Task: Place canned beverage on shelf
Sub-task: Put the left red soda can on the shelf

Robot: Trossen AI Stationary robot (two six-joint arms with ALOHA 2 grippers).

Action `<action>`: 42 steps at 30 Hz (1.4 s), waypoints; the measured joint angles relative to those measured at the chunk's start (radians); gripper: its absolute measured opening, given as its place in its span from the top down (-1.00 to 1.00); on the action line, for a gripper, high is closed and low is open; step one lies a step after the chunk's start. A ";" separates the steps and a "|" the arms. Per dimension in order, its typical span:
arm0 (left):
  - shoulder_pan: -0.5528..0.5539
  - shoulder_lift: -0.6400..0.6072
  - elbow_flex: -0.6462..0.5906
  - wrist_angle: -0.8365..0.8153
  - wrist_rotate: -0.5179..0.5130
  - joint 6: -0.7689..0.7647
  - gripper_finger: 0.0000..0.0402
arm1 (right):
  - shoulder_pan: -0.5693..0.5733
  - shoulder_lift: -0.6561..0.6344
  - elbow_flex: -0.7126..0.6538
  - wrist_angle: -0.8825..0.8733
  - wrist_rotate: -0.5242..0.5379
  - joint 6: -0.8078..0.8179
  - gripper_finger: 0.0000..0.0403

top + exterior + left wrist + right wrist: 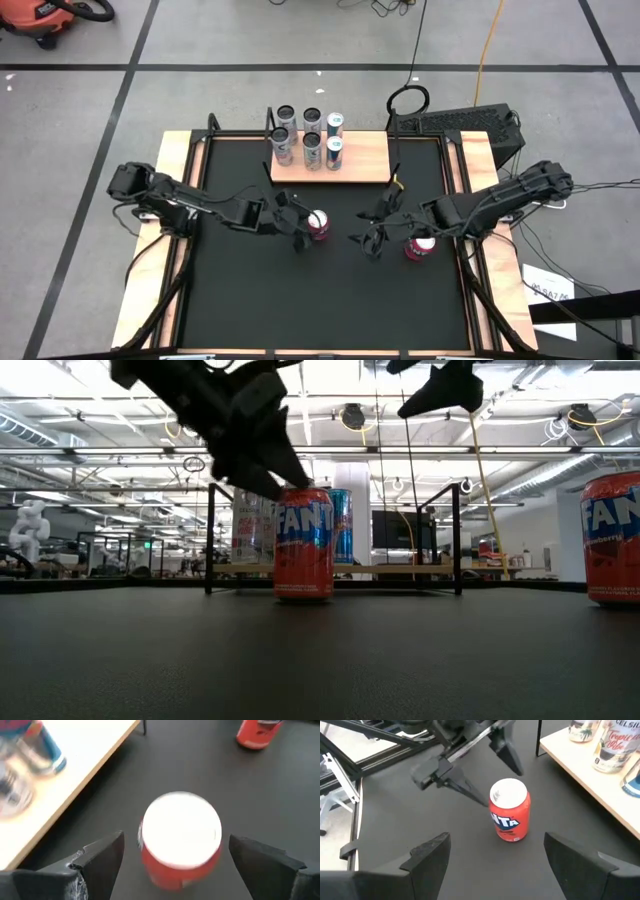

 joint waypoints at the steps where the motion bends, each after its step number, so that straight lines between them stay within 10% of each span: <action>1: 0.010 0.011 0.002 0.023 0.019 0.029 -0.79 | 0.000 0.001 0.000 0.000 -0.001 0.004 -0.54; 26: 0.083 0.123 0.003 0.223 0.171 0.111 -0.42 | 0.042 -0.051 0.000 -0.075 0.003 0.179 -0.44; 42: 0.122 0.123 0.298 0.132 0.131 0.271 -0.41 | 0.192 -0.176 0.000 -0.195 0.223 0.260 -0.42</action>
